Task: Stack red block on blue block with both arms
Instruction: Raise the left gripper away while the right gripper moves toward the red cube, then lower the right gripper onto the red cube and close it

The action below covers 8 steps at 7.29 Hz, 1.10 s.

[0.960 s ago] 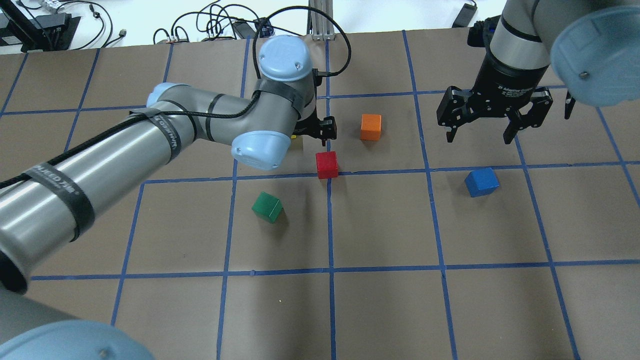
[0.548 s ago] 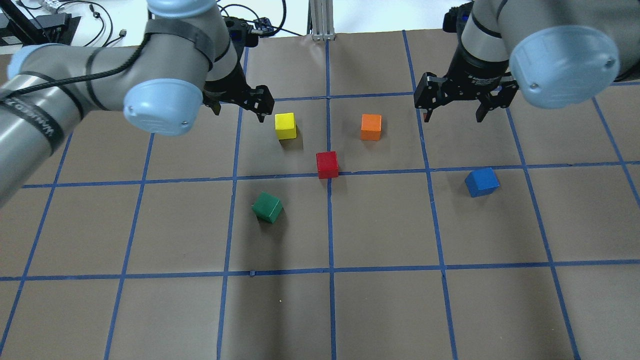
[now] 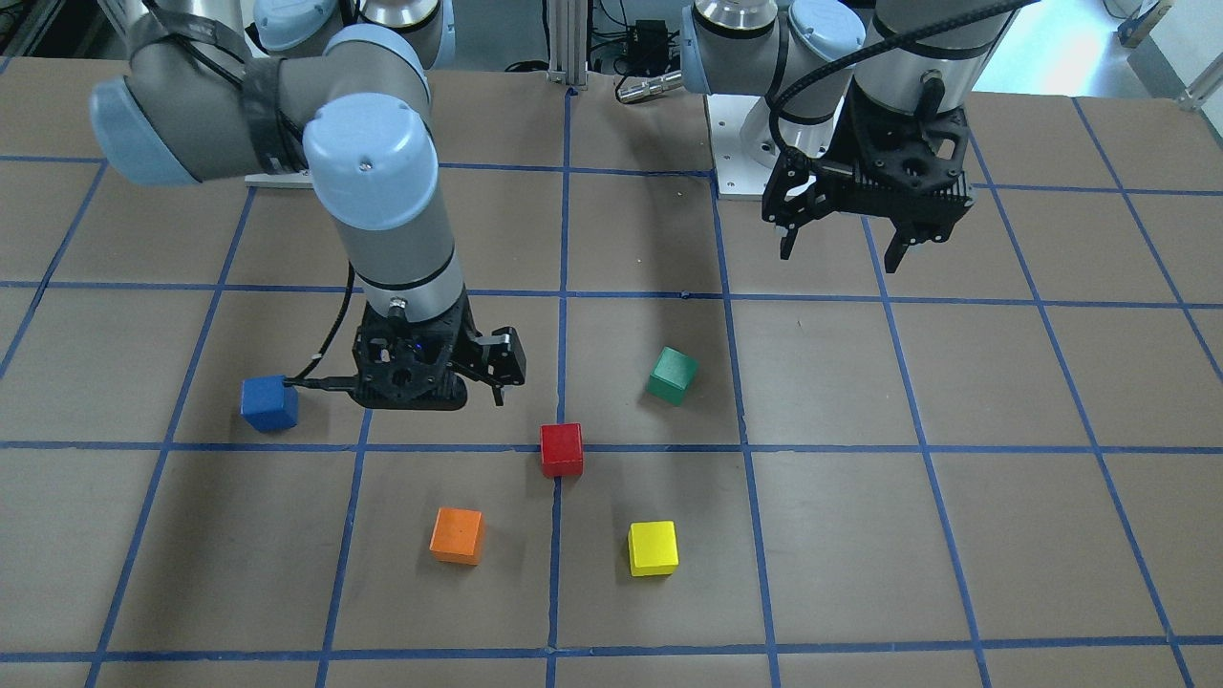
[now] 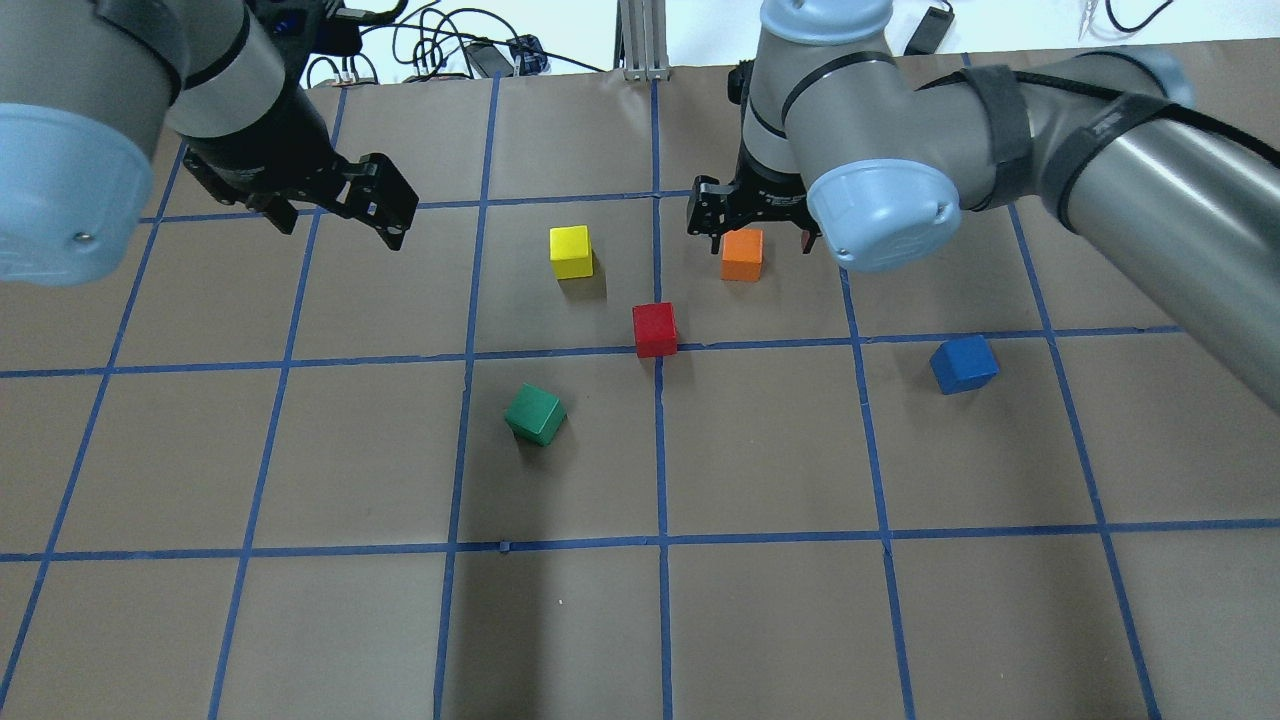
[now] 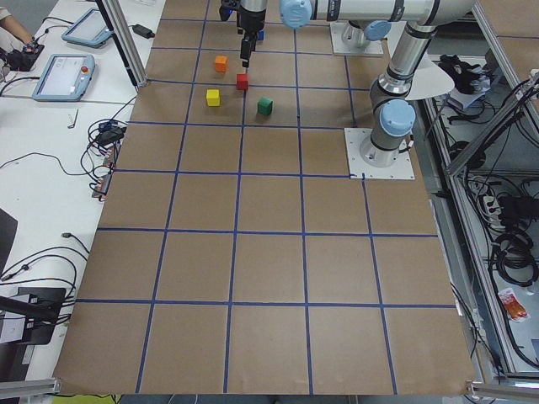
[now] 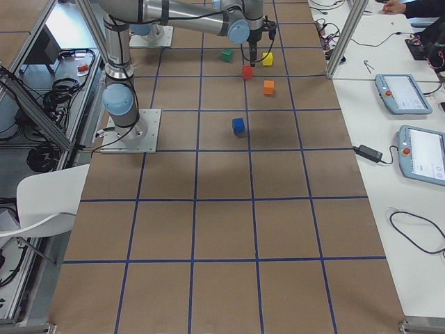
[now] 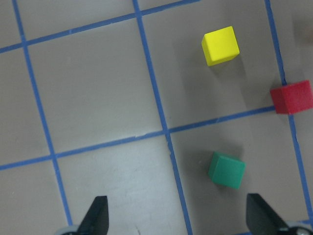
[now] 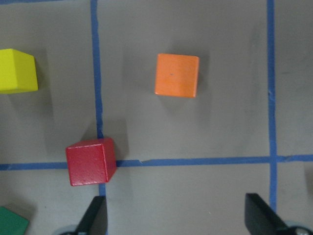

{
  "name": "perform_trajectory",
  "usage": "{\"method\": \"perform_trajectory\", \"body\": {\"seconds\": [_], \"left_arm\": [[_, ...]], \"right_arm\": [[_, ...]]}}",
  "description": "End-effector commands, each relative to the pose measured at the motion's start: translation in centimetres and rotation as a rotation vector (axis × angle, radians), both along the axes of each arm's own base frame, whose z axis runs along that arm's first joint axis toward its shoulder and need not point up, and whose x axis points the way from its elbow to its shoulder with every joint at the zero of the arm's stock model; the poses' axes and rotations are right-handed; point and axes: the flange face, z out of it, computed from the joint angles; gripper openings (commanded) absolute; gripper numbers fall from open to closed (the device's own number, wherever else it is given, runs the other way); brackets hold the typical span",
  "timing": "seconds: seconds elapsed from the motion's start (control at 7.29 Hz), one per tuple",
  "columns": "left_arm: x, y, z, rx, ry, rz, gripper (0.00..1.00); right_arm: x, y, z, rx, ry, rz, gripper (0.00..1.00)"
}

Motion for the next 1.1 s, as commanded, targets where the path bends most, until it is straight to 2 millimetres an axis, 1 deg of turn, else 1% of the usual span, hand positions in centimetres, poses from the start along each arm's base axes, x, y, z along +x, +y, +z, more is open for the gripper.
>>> {"method": "perform_trajectory", "body": {"seconds": [0.0, 0.14, 0.27, 0.41, 0.69, 0.96], "left_arm": [[0.5, -0.6, 1.1, -0.003, 0.042, 0.037, 1.00], [0.4, -1.6, 2.3, -0.019, 0.053, 0.054, 1.00], [0.2, -1.9, 1.9, 0.021, 0.050, 0.052, 1.00], [0.3, -2.1, 2.2, 0.026, 0.045, 0.053, 1.00], [0.3, -3.4, 2.3, 0.059, 0.046, 0.069, 1.00], [0.1, -2.9, 2.3, 0.070, 0.044, 0.067, 1.00]], "right_arm": [[4.4, -0.5, -4.8, -0.013, -0.019, 0.053, 1.00], [5.4, -0.1, -5.9, 0.004, -0.016, 0.070, 1.00], [5.6, -0.2, -7.2, 0.026, -0.010, 0.074, 1.00], [6.1, -0.1, -8.0, 0.035, -0.012, 0.082, 1.00], [7.4, 0.1, -10.4, 0.056, -0.006, 0.101, 1.00], [8.7, 0.1, -12.6, 0.069, -0.045, 0.119, 1.00]]}}
